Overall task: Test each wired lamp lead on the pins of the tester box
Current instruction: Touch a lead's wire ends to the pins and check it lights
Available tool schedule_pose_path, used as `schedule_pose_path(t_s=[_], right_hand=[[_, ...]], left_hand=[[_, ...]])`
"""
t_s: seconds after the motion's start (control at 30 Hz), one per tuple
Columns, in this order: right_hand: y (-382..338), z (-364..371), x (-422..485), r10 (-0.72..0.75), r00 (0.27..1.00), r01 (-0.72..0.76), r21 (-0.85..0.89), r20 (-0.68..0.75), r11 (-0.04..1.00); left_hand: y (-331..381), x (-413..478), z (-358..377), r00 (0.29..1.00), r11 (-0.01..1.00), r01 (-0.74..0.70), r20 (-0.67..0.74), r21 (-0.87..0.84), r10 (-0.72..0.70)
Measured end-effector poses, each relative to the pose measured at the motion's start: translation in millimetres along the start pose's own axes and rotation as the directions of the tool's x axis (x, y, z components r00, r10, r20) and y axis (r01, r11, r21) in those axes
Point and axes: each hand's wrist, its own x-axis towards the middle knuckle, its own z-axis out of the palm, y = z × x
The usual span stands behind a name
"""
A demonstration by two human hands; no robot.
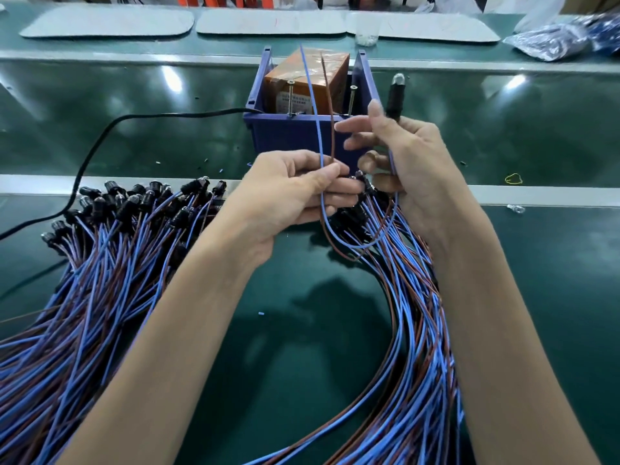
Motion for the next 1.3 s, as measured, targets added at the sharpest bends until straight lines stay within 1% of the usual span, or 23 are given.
schedule_pose_path(t_s=[0.17,0.3,0.4,0.53,0.7,0.8,0.9,1.03,1.3], right_hand=[[2.9,4.7,-1.7,0.006,0.998,0.000,-0.100,0.057,0.995],[4.4,5.9,-2.1,-0.012,0.998,0.021,-0.128,0.065,0.992],[4.1,4.6,-0.8,-0.001,0.998,0.007,-0.098,0.058,0.995],[4.8,4.5,0.4,-0.001,0.999,0.003,-0.048,0.044,0.999],[6.0,5.7,1.1,-0.023,0.999,0.026,-0.087,0.031,0.996],[6.1,5.5,1.0,-0.029,0.999,0.032,-0.088,0.032,0.996],[6.3,5.8,1.2,-0.036,0.999,0.037,-0.061,0.021,0.997],[5.9,5.3,1.7,-0.045,0.999,0.045,-0.063,-0.001,0.997],[5.1,5.7,1.2,-0.061,0.997,0.061,0.000,-0.036,0.998]], left_hand=[[-6.5,4.1,-5.6,0.998,0.993,0.026,0.046,0.112,-0.031],[-7.8,5.0,-7.0,0.997,0.990,0.039,0.065,0.132,-0.048],[-7.9,7.3,-7.6,1.000,0.993,0.028,0.006,0.114,-0.029],[-9.0,10.4,-8.0,0.994,0.993,-0.025,-0.105,0.119,0.037],[-12.9,13.5,-11.4,0.965,0.980,-0.112,-0.216,0.167,0.147],[-13.5,11.9,-12.3,0.956,0.962,-0.183,-0.191,0.205,0.222],[-12.0,11.2,-11.9,0.952,0.952,-0.231,-0.154,0.200,0.263],[-11.3,10.4,-11.4,0.947,0.946,-0.242,-0.160,0.214,0.279],[-12.0,13.6,-13.9,0.930,0.952,-0.228,-0.244,0.204,0.275]])
